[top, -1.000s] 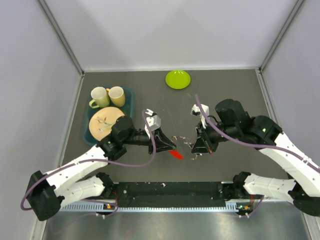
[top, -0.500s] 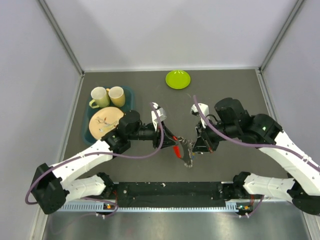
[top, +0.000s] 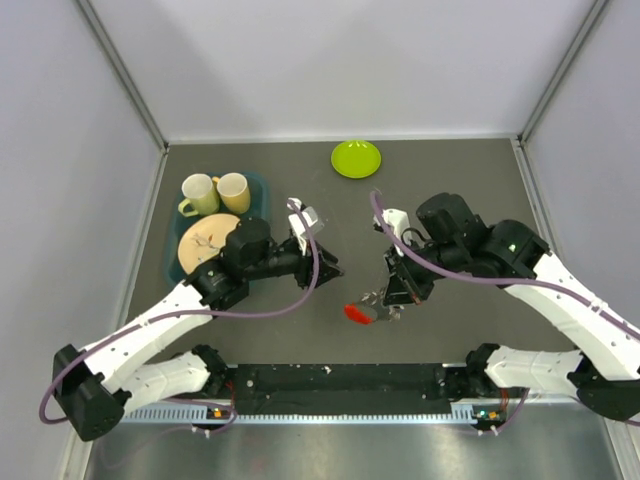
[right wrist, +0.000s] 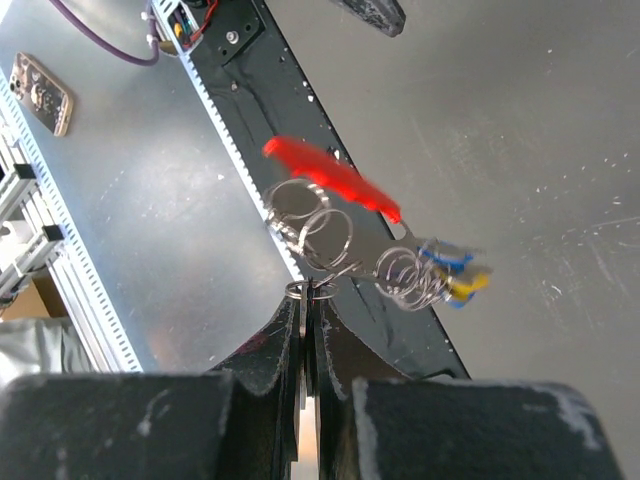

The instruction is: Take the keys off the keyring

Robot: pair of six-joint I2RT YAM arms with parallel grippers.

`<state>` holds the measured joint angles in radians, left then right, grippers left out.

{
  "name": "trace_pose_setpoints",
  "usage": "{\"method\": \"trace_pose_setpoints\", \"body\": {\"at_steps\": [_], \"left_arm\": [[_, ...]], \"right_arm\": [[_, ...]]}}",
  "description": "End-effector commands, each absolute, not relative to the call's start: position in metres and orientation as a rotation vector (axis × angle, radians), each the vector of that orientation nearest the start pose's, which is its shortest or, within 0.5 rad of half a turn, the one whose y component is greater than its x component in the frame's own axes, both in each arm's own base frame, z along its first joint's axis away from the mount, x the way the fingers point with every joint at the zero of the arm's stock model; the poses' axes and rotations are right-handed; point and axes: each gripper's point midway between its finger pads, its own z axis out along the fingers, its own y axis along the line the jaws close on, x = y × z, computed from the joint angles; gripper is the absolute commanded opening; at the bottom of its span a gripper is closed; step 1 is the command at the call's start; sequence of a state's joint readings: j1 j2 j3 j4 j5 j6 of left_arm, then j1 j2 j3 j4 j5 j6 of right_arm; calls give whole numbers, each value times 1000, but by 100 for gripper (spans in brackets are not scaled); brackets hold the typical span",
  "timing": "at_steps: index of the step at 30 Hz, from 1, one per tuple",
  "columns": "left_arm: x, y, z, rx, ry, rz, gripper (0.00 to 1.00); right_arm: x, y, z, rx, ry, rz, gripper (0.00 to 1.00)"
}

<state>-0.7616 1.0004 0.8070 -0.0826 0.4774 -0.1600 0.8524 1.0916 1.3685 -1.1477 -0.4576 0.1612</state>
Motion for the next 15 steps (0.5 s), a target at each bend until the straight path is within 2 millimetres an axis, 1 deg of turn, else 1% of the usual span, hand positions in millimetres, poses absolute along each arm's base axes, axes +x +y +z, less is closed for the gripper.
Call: {"method": "trace_pose_setpoints", "body": {"at_steps": [1,2,3,4,5,6,7,8,9,10,11,13,15], "left_arm": [[172,-299,296,1041,1522,-1092,45],[166,-303,298,1079,1498,-1125,45],[154,-306,304,1135,1455,-1190,45],[147,-308,312,1166,1415,-1223,45],[144,-310,315,1186,1393,-1245,46],[136,-311,319,1224,1358,-1283,47],[135,-312,327,1236,1319,-1291,48],[134,-314,329,1254,1300,-1300,50],[131,-315,334,1273,1269,-1310,50],[128,-316,337,1297,1241,-1331,50],[128,-319,336,1311,1241,-1351,50],[122,-322,344,1346,1199,-1395,49],[119,-327,346,1360,1183,-1456,49]], "right_arm": [[94,240,300,-1111,2218,1031,0],[95,240,303,-1109,2210,1034,0],[94,241,304,-1115,2205,1038,0],[94,242,306,-1119,2195,1043,0],[94,242,307,-1124,2191,1046,0],[93,242,307,-1133,2184,1046,0],[92,242,309,-1140,2176,1055,0],[91,242,310,-1153,2164,1064,0],[90,243,310,-1176,2147,1068,0],[86,243,312,-1198,2128,1095,0],[84,243,314,-1214,2109,1103,0],[81,242,317,-1248,2064,1109,0],[79,239,321,-1270,2022,1112,0]]}}
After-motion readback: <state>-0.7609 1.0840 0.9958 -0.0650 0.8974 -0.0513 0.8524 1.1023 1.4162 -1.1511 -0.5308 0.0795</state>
